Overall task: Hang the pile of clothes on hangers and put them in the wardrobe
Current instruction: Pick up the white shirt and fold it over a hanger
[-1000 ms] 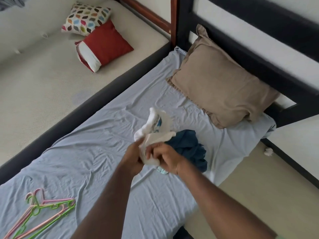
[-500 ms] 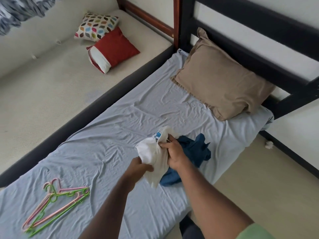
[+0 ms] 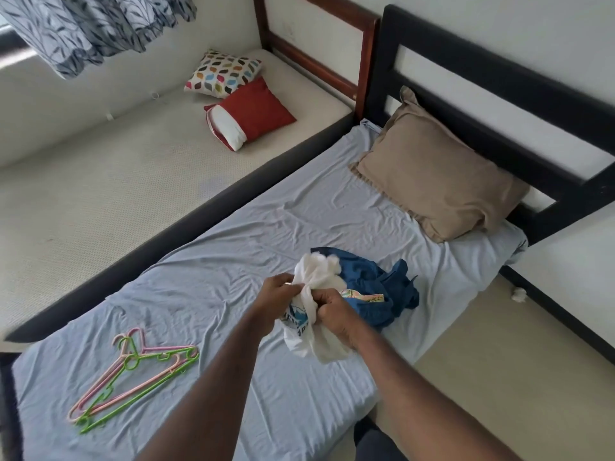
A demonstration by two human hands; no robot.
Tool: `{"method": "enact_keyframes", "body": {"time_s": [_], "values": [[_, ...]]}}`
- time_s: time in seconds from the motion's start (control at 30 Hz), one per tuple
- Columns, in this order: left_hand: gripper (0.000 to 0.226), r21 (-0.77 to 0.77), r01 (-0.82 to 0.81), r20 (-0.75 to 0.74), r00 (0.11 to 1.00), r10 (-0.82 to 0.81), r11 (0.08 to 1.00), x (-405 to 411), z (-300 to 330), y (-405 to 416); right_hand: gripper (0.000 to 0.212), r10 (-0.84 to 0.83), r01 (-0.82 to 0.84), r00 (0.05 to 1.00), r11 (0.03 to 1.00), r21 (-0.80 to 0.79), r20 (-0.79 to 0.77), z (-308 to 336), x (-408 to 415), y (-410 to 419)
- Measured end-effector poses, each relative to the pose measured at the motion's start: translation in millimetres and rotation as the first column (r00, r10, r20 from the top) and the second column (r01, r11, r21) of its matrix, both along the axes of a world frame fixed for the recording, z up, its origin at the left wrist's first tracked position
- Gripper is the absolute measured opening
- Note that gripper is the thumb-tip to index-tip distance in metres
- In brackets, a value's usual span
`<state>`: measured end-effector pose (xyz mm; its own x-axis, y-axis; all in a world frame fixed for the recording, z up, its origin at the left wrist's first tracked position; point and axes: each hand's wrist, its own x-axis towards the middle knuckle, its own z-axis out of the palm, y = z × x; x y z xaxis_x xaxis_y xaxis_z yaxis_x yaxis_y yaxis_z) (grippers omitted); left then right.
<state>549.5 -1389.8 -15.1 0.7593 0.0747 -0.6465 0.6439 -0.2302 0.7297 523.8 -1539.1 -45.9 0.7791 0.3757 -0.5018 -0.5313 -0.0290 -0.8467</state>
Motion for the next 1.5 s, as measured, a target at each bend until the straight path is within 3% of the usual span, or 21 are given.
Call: {"method": "enact_keyframes", "body": {"time_s": [0.13,0.2,0.23,0.27,0.33,0.37,0.4,0.47,0.57,0.63,0.7,0.77,0.8,0.87,0.93,1.0,1.1,1.23,1.33,1.43,1.5], "values": [[0.013,0.073,0.089,0.159,0.982,-0.1,0.993,-15,4,17,0.032,-0.238,0.241,0.96,0.97,0.005,-0.148,5,-16,15],[0.008,0.056,0.056,0.264,0.962,-0.069,0.997,-24,11,21,0.023,-0.38,0.421,0.872,0.904,0.075,-0.309,9,-19,19],[0.005,0.046,0.079,0.292,0.952,-0.089,0.996,-27,15,23,0.028,-0.418,0.48,0.828,0.873,0.088,-0.375,11,-18,21],[0.004,0.036,0.157,0.313,0.936,-0.16,0.987,-31,19,26,0.035,-0.429,0.503,0.802,0.86,0.083,-0.416,12,-16,22],[0.012,-0.043,0.378,0.306,0.886,-0.348,0.925,-41,24,37,0.037,-0.415,0.48,0.828,0.873,0.092,-0.377,16,-12,25],[0.016,-0.115,0.413,0.264,0.89,-0.373,0.904,-46,27,44,0.039,-0.41,0.47,0.842,0.876,0.103,-0.351,20,-13,26],[0.018,-0.167,0.374,0.211,0.917,-0.338,0.912,-49,31,50,0.047,-0.4,0.464,0.847,0.877,0.121,-0.349,21,-13,25],[0.019,-0.174,0.138,0.202,0.974,-0.102,0.975,-51,35,61,0.057,-0.374,0.472,0.848,0.855,0.215,-0.374,31,-14,20],[0.035,-0.067,-0.141,0.284,0.946,0.154,0.988,-47,37,74,0.045,-0.324,0.508,0.829,0.777,0.373,-0.455,45,-14,11],[0.075,-0.192,-0.047,0.199,0.976,0.085,0.98,-45,39,76,0.045,-0.245,0.464,0.85,0.768,0.442,-0.466,58,-15,9],[0.095,-0.439,0.005,0.08,0.996,0.034,0.898,-43,43,77,0.044,-0.199,0.402,0.881,0.793,0.458,-0.429,67,-15,9],[0.09,-0.598,-0.028,0.033,0.998,0.059,0.801,-40,47,77,0.044,-0.209,0.356,0.907,0.843,0.402,-0.365,71,-13,9],[0.085,-0.608,-0.048,0.024,0.997,0.078,0.793,-40,51,74,0.049,-0.209,0.335,0.919,0.862,0.38,-0.335,71,-12,9],[0.069,-0.553,-0.097,0.042,0.989,0.144,0.828,-38,58,65,0.061,-0.187,0.255,0.951,0.924,0.283,-0.247,75,-12,7],[0.047,-0.515,-0.129,0.098,0.973,0.208,0.847,-36,61,60,0.059,-0.137,0.146,0.986,0.984,0.101,-0.095,83,-11,5],[0.035,-0.516,-0.09,0.157,0.968,0.197,0.852,-35,69,60,0.046,-0.109,0.111,0.994,0.991,-0.077,0.027,91,-9,6],[0.042,-0.435,-0.051,0.259,0.949,0.179,0.899,-35,79,64,0.014,-0.191,0.21,0.975,0.959,-0.189,0.116,95,-4,9],[0.032,-0.426,-0.217,0.247,0.906,0.343,0.878,-28,94,68,0.021,-0.381,0.382,0.924,0.924,0.022,-0.012,100,-2,8],[0.012,-0.44,-0.272,0.258,0.875,0.411,0.856,-21,105,71,0.027,-0.513,0.534,0.845,0.822,0.199,-0.153,105,-2,1],[0.005,-0.445,-0.175,0.304,0.893,0.333,0.878,-19,113,79,0.031,-0.506,0.537,0.843,0.791,0.294,-0.18,115,-2,-6],[0.021,-0.407,-0.08,0.355,0.904,0.238,0.91,-17,115,89,0.039,-0.483,0.497,0.867,0.835,0.234,-0.121,119,-1,-6]]}}
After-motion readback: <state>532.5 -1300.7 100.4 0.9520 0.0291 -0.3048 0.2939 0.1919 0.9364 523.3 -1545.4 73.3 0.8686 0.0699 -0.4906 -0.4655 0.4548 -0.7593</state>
